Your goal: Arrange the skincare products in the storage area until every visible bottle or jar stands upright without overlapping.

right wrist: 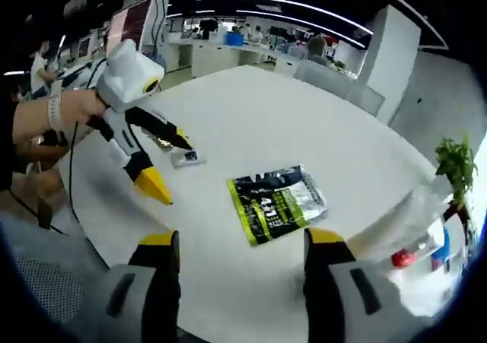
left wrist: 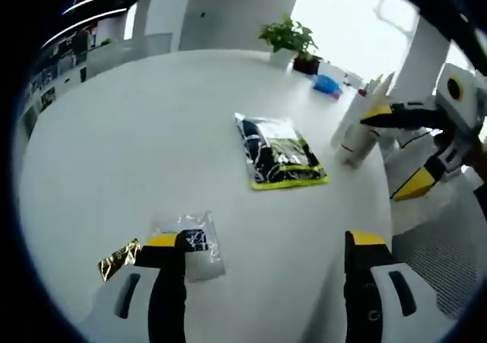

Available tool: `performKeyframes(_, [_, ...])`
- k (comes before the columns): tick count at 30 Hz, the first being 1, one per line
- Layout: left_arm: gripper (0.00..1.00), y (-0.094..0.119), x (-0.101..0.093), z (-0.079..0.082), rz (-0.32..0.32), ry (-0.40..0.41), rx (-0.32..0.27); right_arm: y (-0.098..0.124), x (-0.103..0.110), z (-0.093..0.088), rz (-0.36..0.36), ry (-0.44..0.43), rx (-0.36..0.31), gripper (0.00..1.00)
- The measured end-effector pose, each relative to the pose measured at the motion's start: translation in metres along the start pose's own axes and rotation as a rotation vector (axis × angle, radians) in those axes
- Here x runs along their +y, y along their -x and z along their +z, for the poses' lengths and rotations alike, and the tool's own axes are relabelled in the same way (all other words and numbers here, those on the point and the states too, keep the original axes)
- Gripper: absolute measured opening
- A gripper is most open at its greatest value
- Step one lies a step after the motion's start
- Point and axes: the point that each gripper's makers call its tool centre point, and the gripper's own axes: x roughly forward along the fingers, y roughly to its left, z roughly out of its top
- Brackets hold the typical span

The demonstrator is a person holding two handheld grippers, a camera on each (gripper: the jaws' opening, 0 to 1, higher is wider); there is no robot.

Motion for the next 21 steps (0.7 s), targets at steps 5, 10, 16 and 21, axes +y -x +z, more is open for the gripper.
performKeyframes(5, [0.71, -0.021, -0.001, 0.017, -0.03, -0.031, 0.009, -0.012, -0.005, -0.008, -0.013, -0.215, -0.026, 0.53])
performKeyframes(10, [0.56, -0.038, 0.003, 0.031, -0.047, -0.024, -0.002, -0.022, -0.008, -0.013, -0.014, -0.477, -0.079, 0.43])
performKeyframes(16, [0.39, -0.054, 0.013, 0.044, -0.03, 0.022, -0.012, -0.032, -0.023, -0.025, -0.117, -0.533, -0.099, 0.34])
performKeyframes(21, [0.33, -0.066, 0.022, 0.05, -0.016, 0.039, -0.005, -0.04, -0.03, -0.034, -0.157, -0.56, -0.084, 0.29])
